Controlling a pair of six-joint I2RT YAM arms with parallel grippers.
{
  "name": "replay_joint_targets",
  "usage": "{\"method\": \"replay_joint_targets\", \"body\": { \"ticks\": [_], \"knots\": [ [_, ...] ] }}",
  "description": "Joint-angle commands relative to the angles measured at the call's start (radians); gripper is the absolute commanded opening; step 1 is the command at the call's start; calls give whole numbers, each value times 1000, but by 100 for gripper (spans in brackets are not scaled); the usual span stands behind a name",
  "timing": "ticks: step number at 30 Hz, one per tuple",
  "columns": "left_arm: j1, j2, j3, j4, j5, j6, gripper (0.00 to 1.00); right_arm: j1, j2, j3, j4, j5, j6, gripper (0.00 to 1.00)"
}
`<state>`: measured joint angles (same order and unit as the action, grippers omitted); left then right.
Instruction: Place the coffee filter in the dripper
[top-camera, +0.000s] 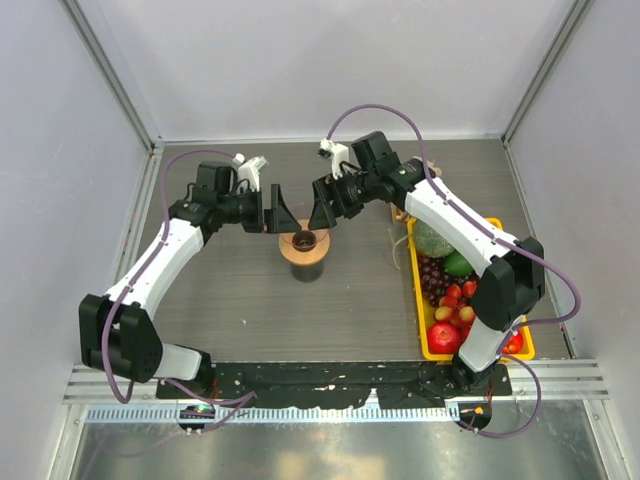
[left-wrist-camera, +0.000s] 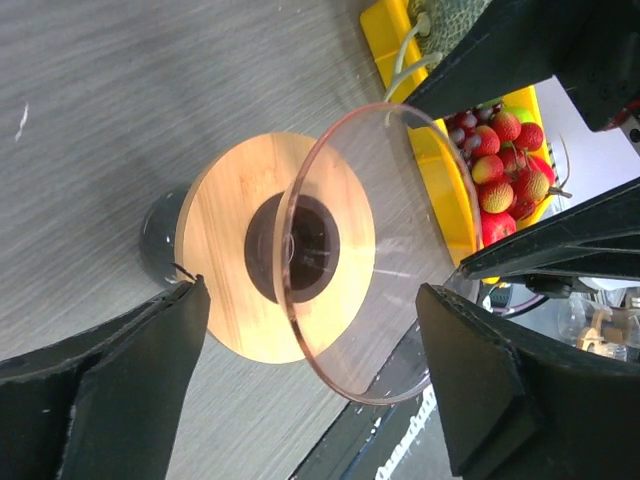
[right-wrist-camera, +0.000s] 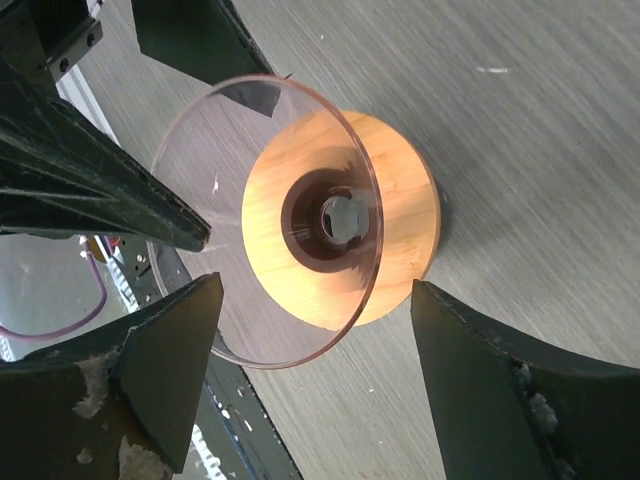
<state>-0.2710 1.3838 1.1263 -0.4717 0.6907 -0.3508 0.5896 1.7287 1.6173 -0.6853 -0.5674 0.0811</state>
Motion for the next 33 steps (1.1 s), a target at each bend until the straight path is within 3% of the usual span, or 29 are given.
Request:
{"method": "replay_joint_targets", "body": {
  "ticks": [1, 10, 14, 18, 22, 33],
  "knots": [
    [7, -38, 79, 22, 0, 15, 99, -31, -58, 78, 9, -38, -14, 86],
    [98, -190, 106, 51, -40, 26, 99, -200, -239, 21, 7, -34, -105, 92],
    [127, -307, 55, 56, -92, 48, 99, -235, -366, -109, -11, 194, -220, 90],
    [131, -406, -11, 93, -120, 61, 99, -235, -431, -264, 59, 415, -300, 80],
    [131, -451, -59, 128, -131, 33, 99, -229, -390, -290, 84, 540, -308, 66],
    [130, -451, -69, 133, -141, -2, 99, -214, -196, -292, 208, 670, -83, 61]
  ]
}}
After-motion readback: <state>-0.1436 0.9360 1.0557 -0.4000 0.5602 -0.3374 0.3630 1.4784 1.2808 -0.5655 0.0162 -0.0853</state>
